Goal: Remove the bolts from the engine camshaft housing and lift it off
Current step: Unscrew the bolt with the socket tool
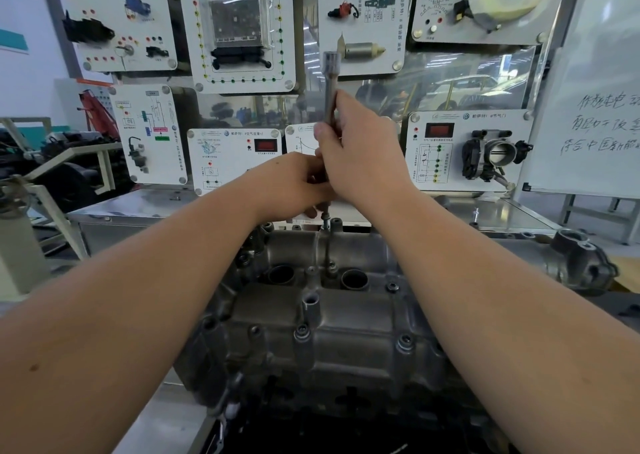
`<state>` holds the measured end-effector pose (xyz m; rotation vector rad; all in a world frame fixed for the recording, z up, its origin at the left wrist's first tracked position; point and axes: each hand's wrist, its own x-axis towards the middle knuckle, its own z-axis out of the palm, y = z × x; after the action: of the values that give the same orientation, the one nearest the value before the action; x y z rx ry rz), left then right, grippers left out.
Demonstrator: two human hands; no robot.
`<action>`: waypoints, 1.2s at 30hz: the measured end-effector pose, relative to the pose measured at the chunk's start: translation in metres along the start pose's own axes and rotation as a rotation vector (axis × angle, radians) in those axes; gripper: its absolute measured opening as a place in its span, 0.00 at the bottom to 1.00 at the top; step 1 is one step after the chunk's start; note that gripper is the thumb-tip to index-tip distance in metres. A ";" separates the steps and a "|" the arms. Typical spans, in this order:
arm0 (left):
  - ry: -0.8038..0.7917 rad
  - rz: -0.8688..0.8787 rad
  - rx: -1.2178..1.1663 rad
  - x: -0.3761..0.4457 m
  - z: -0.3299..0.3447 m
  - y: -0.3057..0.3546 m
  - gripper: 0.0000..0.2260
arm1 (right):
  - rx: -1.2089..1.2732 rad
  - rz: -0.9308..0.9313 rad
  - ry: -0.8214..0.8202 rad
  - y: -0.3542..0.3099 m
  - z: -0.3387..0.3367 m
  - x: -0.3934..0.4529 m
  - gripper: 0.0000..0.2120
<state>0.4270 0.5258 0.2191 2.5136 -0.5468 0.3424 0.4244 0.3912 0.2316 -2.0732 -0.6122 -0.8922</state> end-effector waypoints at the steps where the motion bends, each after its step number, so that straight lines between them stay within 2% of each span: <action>1: 0.002 0.004 -0.024 0.000 0.000 -0.001 0.04 | 0.010 0.017 -0.010 0.000 0.000 0.000 0.12; 4: 0.010 0.012 -0.070 -0.001 -0.002 -0.003 0.08 | 0.012 0.027 -0.011 0.000 0.001 0.000 0.23; 6: 0.011 0.020 -0.048 -0.001 -0.003 -0.004 0.08 | 0.006 0.002 0.006 0.001 0.001 -0.002 0.26; 9: 0.022 0.027 -0.011 0.000 -0.002 -0.004 0.01 | 0.000 -0.025 0.023 0.003 0.001 -0.002 0.19; 12: 0.032 0.023 -0.012 0.001 -0.002 -0.005 0.10 | -0.027 -0.033 0.034 0.002 0.001 0.000 0.08; 14: 0.020 0.024 -0.043 0.001 -0.002 -0.005 0.06 | -0.035 -0.019 0.025 0.002 0.001 0.001 0.05; 15: 0.013 0.022 -0.064 0.001 -0.002 -0.005 0.03 | -0.029 -0.012 0.020 0.002 0.001 0.001 0.06; 18: 0.009 0.027 -0.060 -0.001 -0.002 -0.005 0.08 | -0.009 -0.004 -0.002 0.000 0.000 0.000 0.25; 20: 0.013 0.025 -0.044 -0.001 -0.003 -0.004 0.07 | -0.004 -0.018 -0.009 0.000 0.001 -0.002 0.29; 23: 0.027 0.025 -0.024 0.000 -0.002 -0.004 0.02 | 0.008 -0.031 0.009 0.002 0.000 -0.001 0.20; 26: 0.042 0.015 -0.034 0.001 -0.001 -0.005 0.06 | -0.033 -0.041 0.027 0.003 0.000 0.002 0.06; 28: 0.029 0.012 -0.047 0.000 -0.001 -0.005 0.03 | -0.029 -0.027 0.018 0.004 0.001 0.003 0.03; 29: 0.019 0.008 -0.055 0.000 -0.001 -0.004 0.03 | -0.011 -0.024 0.006 0.004 0.001 0.003 0.06; 32: 0.004 0.005 -0.038 -0.001 -0.002 -0.003 0.07 | 0.014 -0.022 -0.034 0.001 0.002 -0.001 0.26; 34: 0.007 0.009 -0.017 -0.001 -0.002 -0.003 0.06 | 0.019 -0.037 -0.032 0.001 0.002 -0.002 0.28; 36: 0.023 0.014 -0.007 0.000 -0.001 -0.004 0.02 | 0.019 -0.049 0.002 0.001 0.001 -0.003 0.23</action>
<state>0.4291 0.5298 0.2185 2.4976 -0.5565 0.3734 0.4237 0.3910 0.2288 -2.0484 -0.6708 -0.9128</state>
